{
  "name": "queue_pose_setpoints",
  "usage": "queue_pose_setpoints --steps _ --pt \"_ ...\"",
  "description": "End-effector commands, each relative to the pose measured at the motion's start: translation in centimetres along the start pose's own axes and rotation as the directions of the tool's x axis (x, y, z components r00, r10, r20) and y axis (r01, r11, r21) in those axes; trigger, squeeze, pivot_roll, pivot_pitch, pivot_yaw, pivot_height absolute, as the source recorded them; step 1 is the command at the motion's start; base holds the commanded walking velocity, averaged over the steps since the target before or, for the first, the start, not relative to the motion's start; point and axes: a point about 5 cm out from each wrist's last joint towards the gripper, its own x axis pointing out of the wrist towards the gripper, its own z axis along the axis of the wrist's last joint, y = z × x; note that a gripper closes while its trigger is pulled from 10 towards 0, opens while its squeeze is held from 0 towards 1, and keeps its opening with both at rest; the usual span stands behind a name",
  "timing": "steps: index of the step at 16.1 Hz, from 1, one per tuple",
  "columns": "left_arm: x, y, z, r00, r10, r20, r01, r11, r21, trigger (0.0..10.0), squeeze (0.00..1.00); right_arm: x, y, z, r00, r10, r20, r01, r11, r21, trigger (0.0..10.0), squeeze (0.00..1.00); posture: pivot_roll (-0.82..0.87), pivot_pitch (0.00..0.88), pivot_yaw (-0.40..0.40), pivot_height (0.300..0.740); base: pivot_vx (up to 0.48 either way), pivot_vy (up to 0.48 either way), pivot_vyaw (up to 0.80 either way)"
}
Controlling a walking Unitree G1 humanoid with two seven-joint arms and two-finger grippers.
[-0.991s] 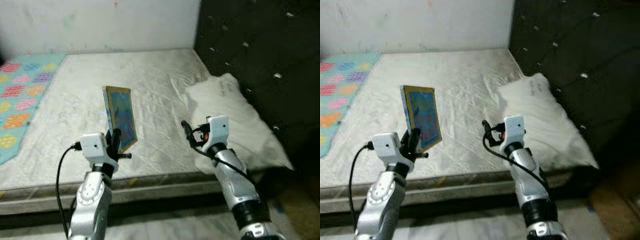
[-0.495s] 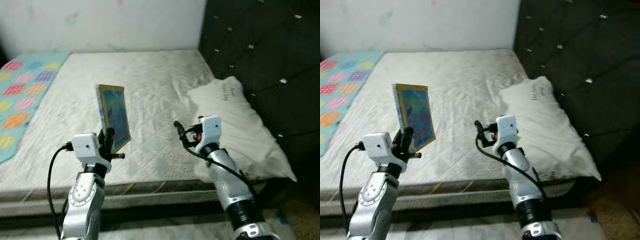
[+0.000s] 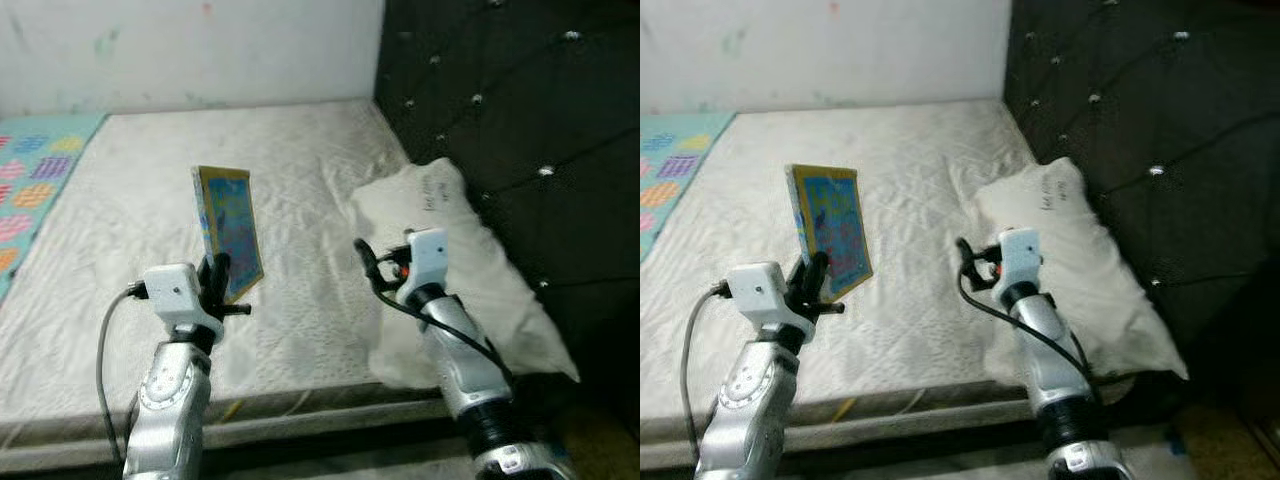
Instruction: Clean up the room
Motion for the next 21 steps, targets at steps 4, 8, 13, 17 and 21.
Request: queue_pose_setpoints --steps 4,8,13,17,21 --pt "0.25 -0.28 0.78 0.999 -0.039 0.033 0.038 0.999 0.023 10.0 0.0 0.24 0.19 0.37 1.0 0.0 0.018 0.0 1.0 0.005 10.0 0.0 -0.11 0.0 0.035 0.74 0.14 0.0 0.0" --pt "0.31 -0.4 0.74 0.998 -0.043 0.034 0.042 0.999 0.022 10.0 0.0 0.21 0.06 0.44 1.0 -0.002 0.024 0.002 1.0 0.01 10.0 0.0 -0.11 0.0 0.034 0.74 0.289 0.0 0.0" --pt "0.38 -0.39 0.53 0.999 -0.028 0.025 0.027 0.999 0.02 10.0 0.0 0.21 0.11 0.66 0.999 0.008 0.034 -0.007 1.0 -0.028 10.0 0.0 -0.12 0.0 0.034 0.74 0.244 0.0 0.27" --pt "0.47 -0.64 0.47 0.999 -0.042 0.026 0.042 0.999 0.014 10.0 0.0 0.26 0.01 0.75 0.999 0.008 0.036 -0.006 0.999 -0.032 10.0 0.0 -0.12 0.0 0.03 0.74 0.0 0.0 0.8" --pt "0.55 -0.81 0.54 0.998 -0.057 0.033 0.056 0.998 0.015 10.0 0.0 0.26 -0.13 0.75 0.999 -0.002 0.037 0.003 1.0 -0.029 10.0 0.0 -0.12 0.0 0.032 0.74 0.339 0.0 0.4"
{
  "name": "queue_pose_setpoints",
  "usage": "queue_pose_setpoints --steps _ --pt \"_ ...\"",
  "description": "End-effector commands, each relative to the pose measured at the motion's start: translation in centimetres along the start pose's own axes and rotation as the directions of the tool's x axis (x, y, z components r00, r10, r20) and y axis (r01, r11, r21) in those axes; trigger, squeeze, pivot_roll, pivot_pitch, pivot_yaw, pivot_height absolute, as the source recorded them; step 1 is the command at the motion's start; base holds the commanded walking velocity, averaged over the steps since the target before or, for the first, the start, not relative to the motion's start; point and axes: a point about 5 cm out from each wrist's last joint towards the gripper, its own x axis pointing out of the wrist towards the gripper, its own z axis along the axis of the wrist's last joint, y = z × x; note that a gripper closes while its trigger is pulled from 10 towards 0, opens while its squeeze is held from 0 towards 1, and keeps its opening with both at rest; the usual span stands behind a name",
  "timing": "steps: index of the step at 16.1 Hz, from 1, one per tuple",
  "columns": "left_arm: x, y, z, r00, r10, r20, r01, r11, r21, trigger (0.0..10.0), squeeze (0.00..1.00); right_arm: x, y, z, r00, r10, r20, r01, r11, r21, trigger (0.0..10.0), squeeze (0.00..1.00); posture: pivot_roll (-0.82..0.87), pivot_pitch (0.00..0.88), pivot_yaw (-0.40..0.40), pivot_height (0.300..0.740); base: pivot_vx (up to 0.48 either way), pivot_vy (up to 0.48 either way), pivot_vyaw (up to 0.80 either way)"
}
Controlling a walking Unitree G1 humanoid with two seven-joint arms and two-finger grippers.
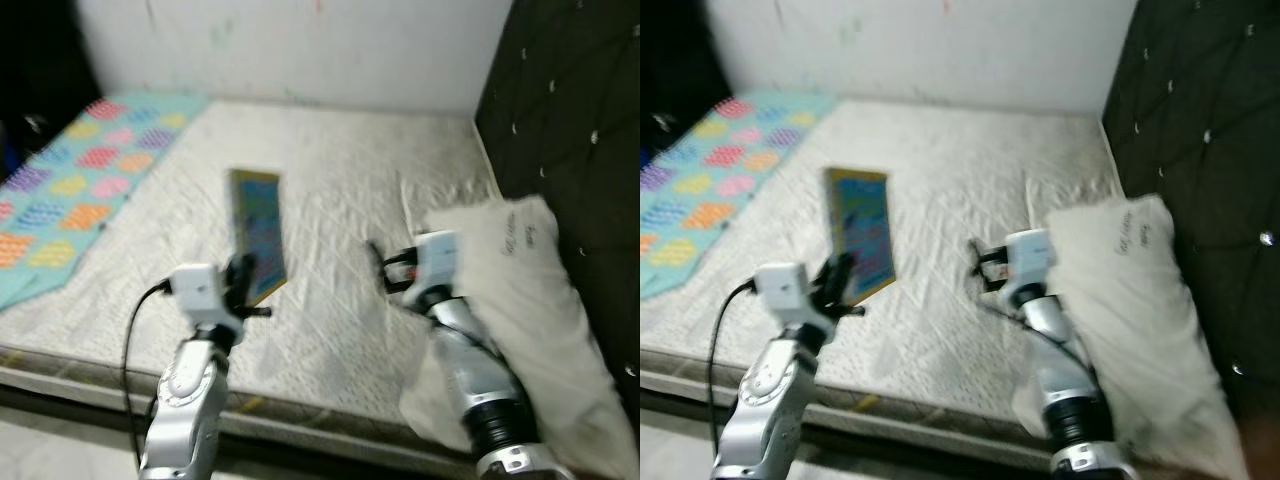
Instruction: Clean up the room
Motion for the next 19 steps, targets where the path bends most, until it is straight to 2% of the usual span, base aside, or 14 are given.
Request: queue_pose_setpoints --steps 1,6,9,13,19 --pt "0.41 -0.28 1.12 0.998 -0.014 0.057 0.014 1.0 0.006 10.0 0.0 0.08 -0.72 0.65 1.0 -0.019 0.02 0.02 1.0 -0.018 10.0 0.0 -0.12 0.0 0.033 0.74 0.371 0.0 0.0" --pt "0.46 -0.28 1.01 0.999 -0.01 0.051 0.009 1.0 0.009 10.0 0.0 0.07 -0.88 0.62 0.999 -0.025 0.02 0.026 1.0 -0.017 10.0 0.0 -0.13 0.0 0.034 0.74 0.315 0.0 0.0" --pt "0.54 -0.26 0.71 0.999 0.013 0.034 -0.013 1.0 -0.006 10.0 0.0 0.03 -1.13 0.45 0.999 -0.041 0.005 0.042 0.999 -0.007 10.0 0.0 -0.13 0.0 0.034 0.74 0.0 0.0 -0.14" --pt "0.57 -0.23 0.59 1.0 0.018 0.026 -0.018 1.0 -0.005 10.0 0.0 -0.13 -1.26 0.28 0.999 -0.049 0.003 0.049 0.999 -0.003 10.0 0.0 -0.13 0.0 0.035 0.74 0.0 0.0 -0.8" --pt "0.68 -0.3 0.5 1.0 0.027 0.016 -0.027 0.999 -0.019 10.0 0.0 -0.2 -1.37 0.2 0.999 -0.05 -0.004 0.05 0.999 -0.01 10.0 0.0 -0.13 0.0 0.033 0.74 0.0 0.0 0.0"
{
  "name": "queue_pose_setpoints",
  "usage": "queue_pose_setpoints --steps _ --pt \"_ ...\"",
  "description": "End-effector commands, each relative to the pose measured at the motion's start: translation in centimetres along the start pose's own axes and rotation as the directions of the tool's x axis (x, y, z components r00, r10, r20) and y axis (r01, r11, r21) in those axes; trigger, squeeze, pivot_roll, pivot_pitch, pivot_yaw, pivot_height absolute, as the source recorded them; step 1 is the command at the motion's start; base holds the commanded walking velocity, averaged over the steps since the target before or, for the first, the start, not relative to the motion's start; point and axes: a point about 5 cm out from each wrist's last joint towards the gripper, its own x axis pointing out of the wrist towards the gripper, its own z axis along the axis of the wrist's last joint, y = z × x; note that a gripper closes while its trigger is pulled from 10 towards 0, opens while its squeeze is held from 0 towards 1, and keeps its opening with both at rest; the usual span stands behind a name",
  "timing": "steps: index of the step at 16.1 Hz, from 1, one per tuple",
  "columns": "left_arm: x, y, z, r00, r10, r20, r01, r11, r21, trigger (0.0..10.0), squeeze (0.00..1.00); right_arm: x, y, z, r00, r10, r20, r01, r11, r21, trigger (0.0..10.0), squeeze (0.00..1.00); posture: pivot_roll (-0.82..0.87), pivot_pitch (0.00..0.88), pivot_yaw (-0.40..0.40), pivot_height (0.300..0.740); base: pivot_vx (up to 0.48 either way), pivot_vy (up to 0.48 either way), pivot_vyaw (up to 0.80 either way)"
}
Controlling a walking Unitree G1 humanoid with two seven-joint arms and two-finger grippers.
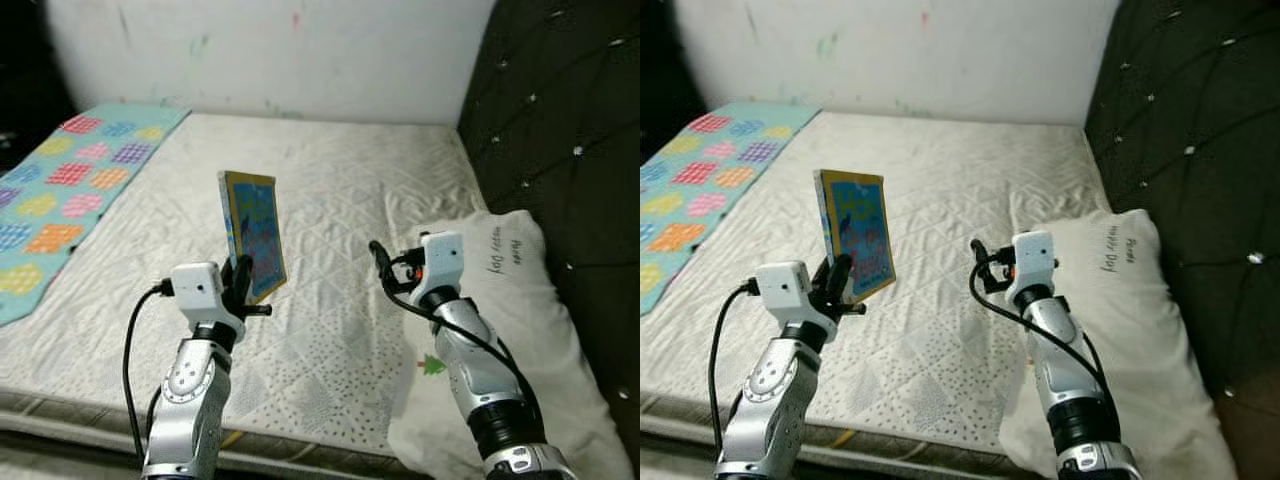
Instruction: Clean up the room
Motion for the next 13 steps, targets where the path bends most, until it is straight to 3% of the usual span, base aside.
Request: queue_pose_setpoints --steps 1,9,13 --pt "0.25 -0.12 0.71 1.0 0.002 0.028 -0.002 1.0 0.007 10.0 0.0 0.09 -0.2 0.21 1.0 -0.007 0.0 0.007 1.0 0.008 10.0 0.0 -0.13 0.0 0.031 0.74 0.0 0.0 -0.8" --pt "0.27 -0.1 0.44 1.0 0.008 0.017 -0.008 1.0 -0.007 10.0 0.0 0.0 -0.39 0.19 1.0 -0.008 -0.001 0.008 1.0 -0.004 10.0 0.0 -0.13 0.0 0.031 0.74 0.0 0.0 -0.8" --pt "-0.16 0.76 0.28 0.998 0.064 0.009 -0.064 0.998 -0.019 10.0 0.0 -0.05 -0.26 0.1 1.0 -0.003 -0.006 0.003 1.0 -0.004 10.0 0.0 -0.13 0.0 0.027 0.74 0.0 0.0 -0.64"
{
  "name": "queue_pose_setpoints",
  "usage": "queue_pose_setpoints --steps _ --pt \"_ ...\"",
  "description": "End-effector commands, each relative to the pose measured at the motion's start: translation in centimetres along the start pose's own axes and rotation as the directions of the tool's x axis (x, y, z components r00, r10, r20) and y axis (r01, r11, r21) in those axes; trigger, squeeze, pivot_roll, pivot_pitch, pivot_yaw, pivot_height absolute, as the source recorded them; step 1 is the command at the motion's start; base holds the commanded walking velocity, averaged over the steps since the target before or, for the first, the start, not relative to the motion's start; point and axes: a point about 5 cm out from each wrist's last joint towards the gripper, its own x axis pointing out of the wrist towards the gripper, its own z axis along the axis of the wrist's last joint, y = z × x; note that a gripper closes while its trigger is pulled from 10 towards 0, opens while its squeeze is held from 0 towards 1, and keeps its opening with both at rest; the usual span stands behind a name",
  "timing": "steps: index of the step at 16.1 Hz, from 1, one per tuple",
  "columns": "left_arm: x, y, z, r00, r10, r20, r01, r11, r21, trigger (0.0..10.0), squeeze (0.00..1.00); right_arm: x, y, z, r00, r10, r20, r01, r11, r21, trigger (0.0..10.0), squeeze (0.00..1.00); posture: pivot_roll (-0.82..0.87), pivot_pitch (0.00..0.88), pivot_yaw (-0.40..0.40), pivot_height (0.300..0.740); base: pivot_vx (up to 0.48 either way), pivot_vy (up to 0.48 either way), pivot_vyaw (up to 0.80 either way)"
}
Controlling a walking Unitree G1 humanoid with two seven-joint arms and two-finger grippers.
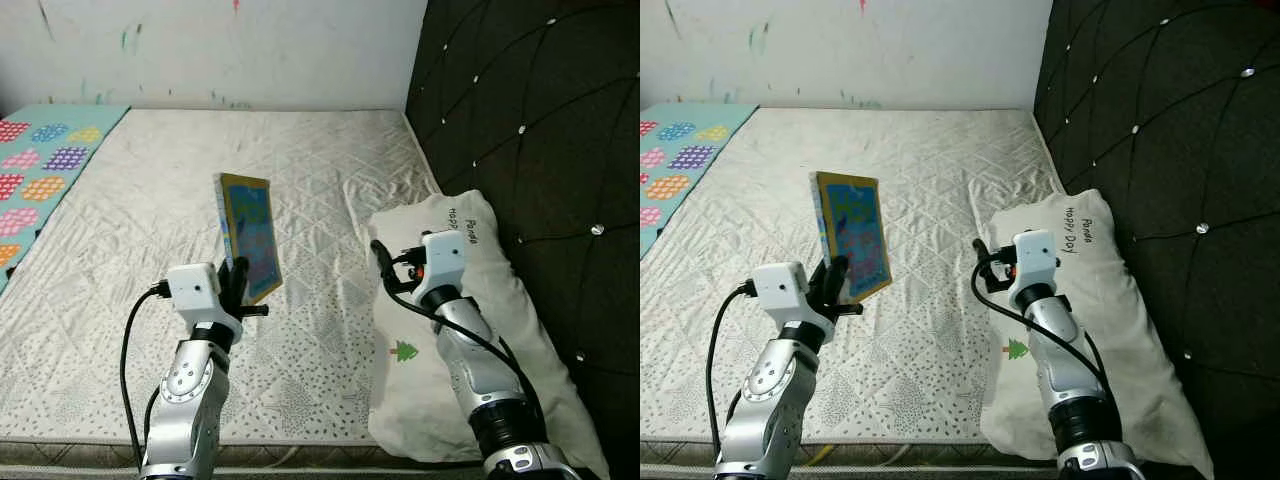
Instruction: Clean up the room
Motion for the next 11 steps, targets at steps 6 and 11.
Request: queue_pose_setpoints --steps 6,11 --pt "-0.5 1.3 -1.3 0.991 0.093 -0.1 -0.098 0.994 -0.046 10.0 0.0 -0.5 -0.4 0.0 1.0 0.003 -0.008 -0.003 1.0 -0.016 10.0 0.0 -0.13 0.0 -0.001 0.74 0.0 0.0 -0.09" --pt "-0.4 0.7 -2.8 0.964 0.059 -0.258 -0.089 0.991 -0.105 10.0 0.0 -2.0 -2.8 0.1 0.998 -0.049 -0.031 0.047 0.996 -0.069 10.0 0.0 -0.15 0.0 -0.023 0.74 0.0 0.0 0.0"
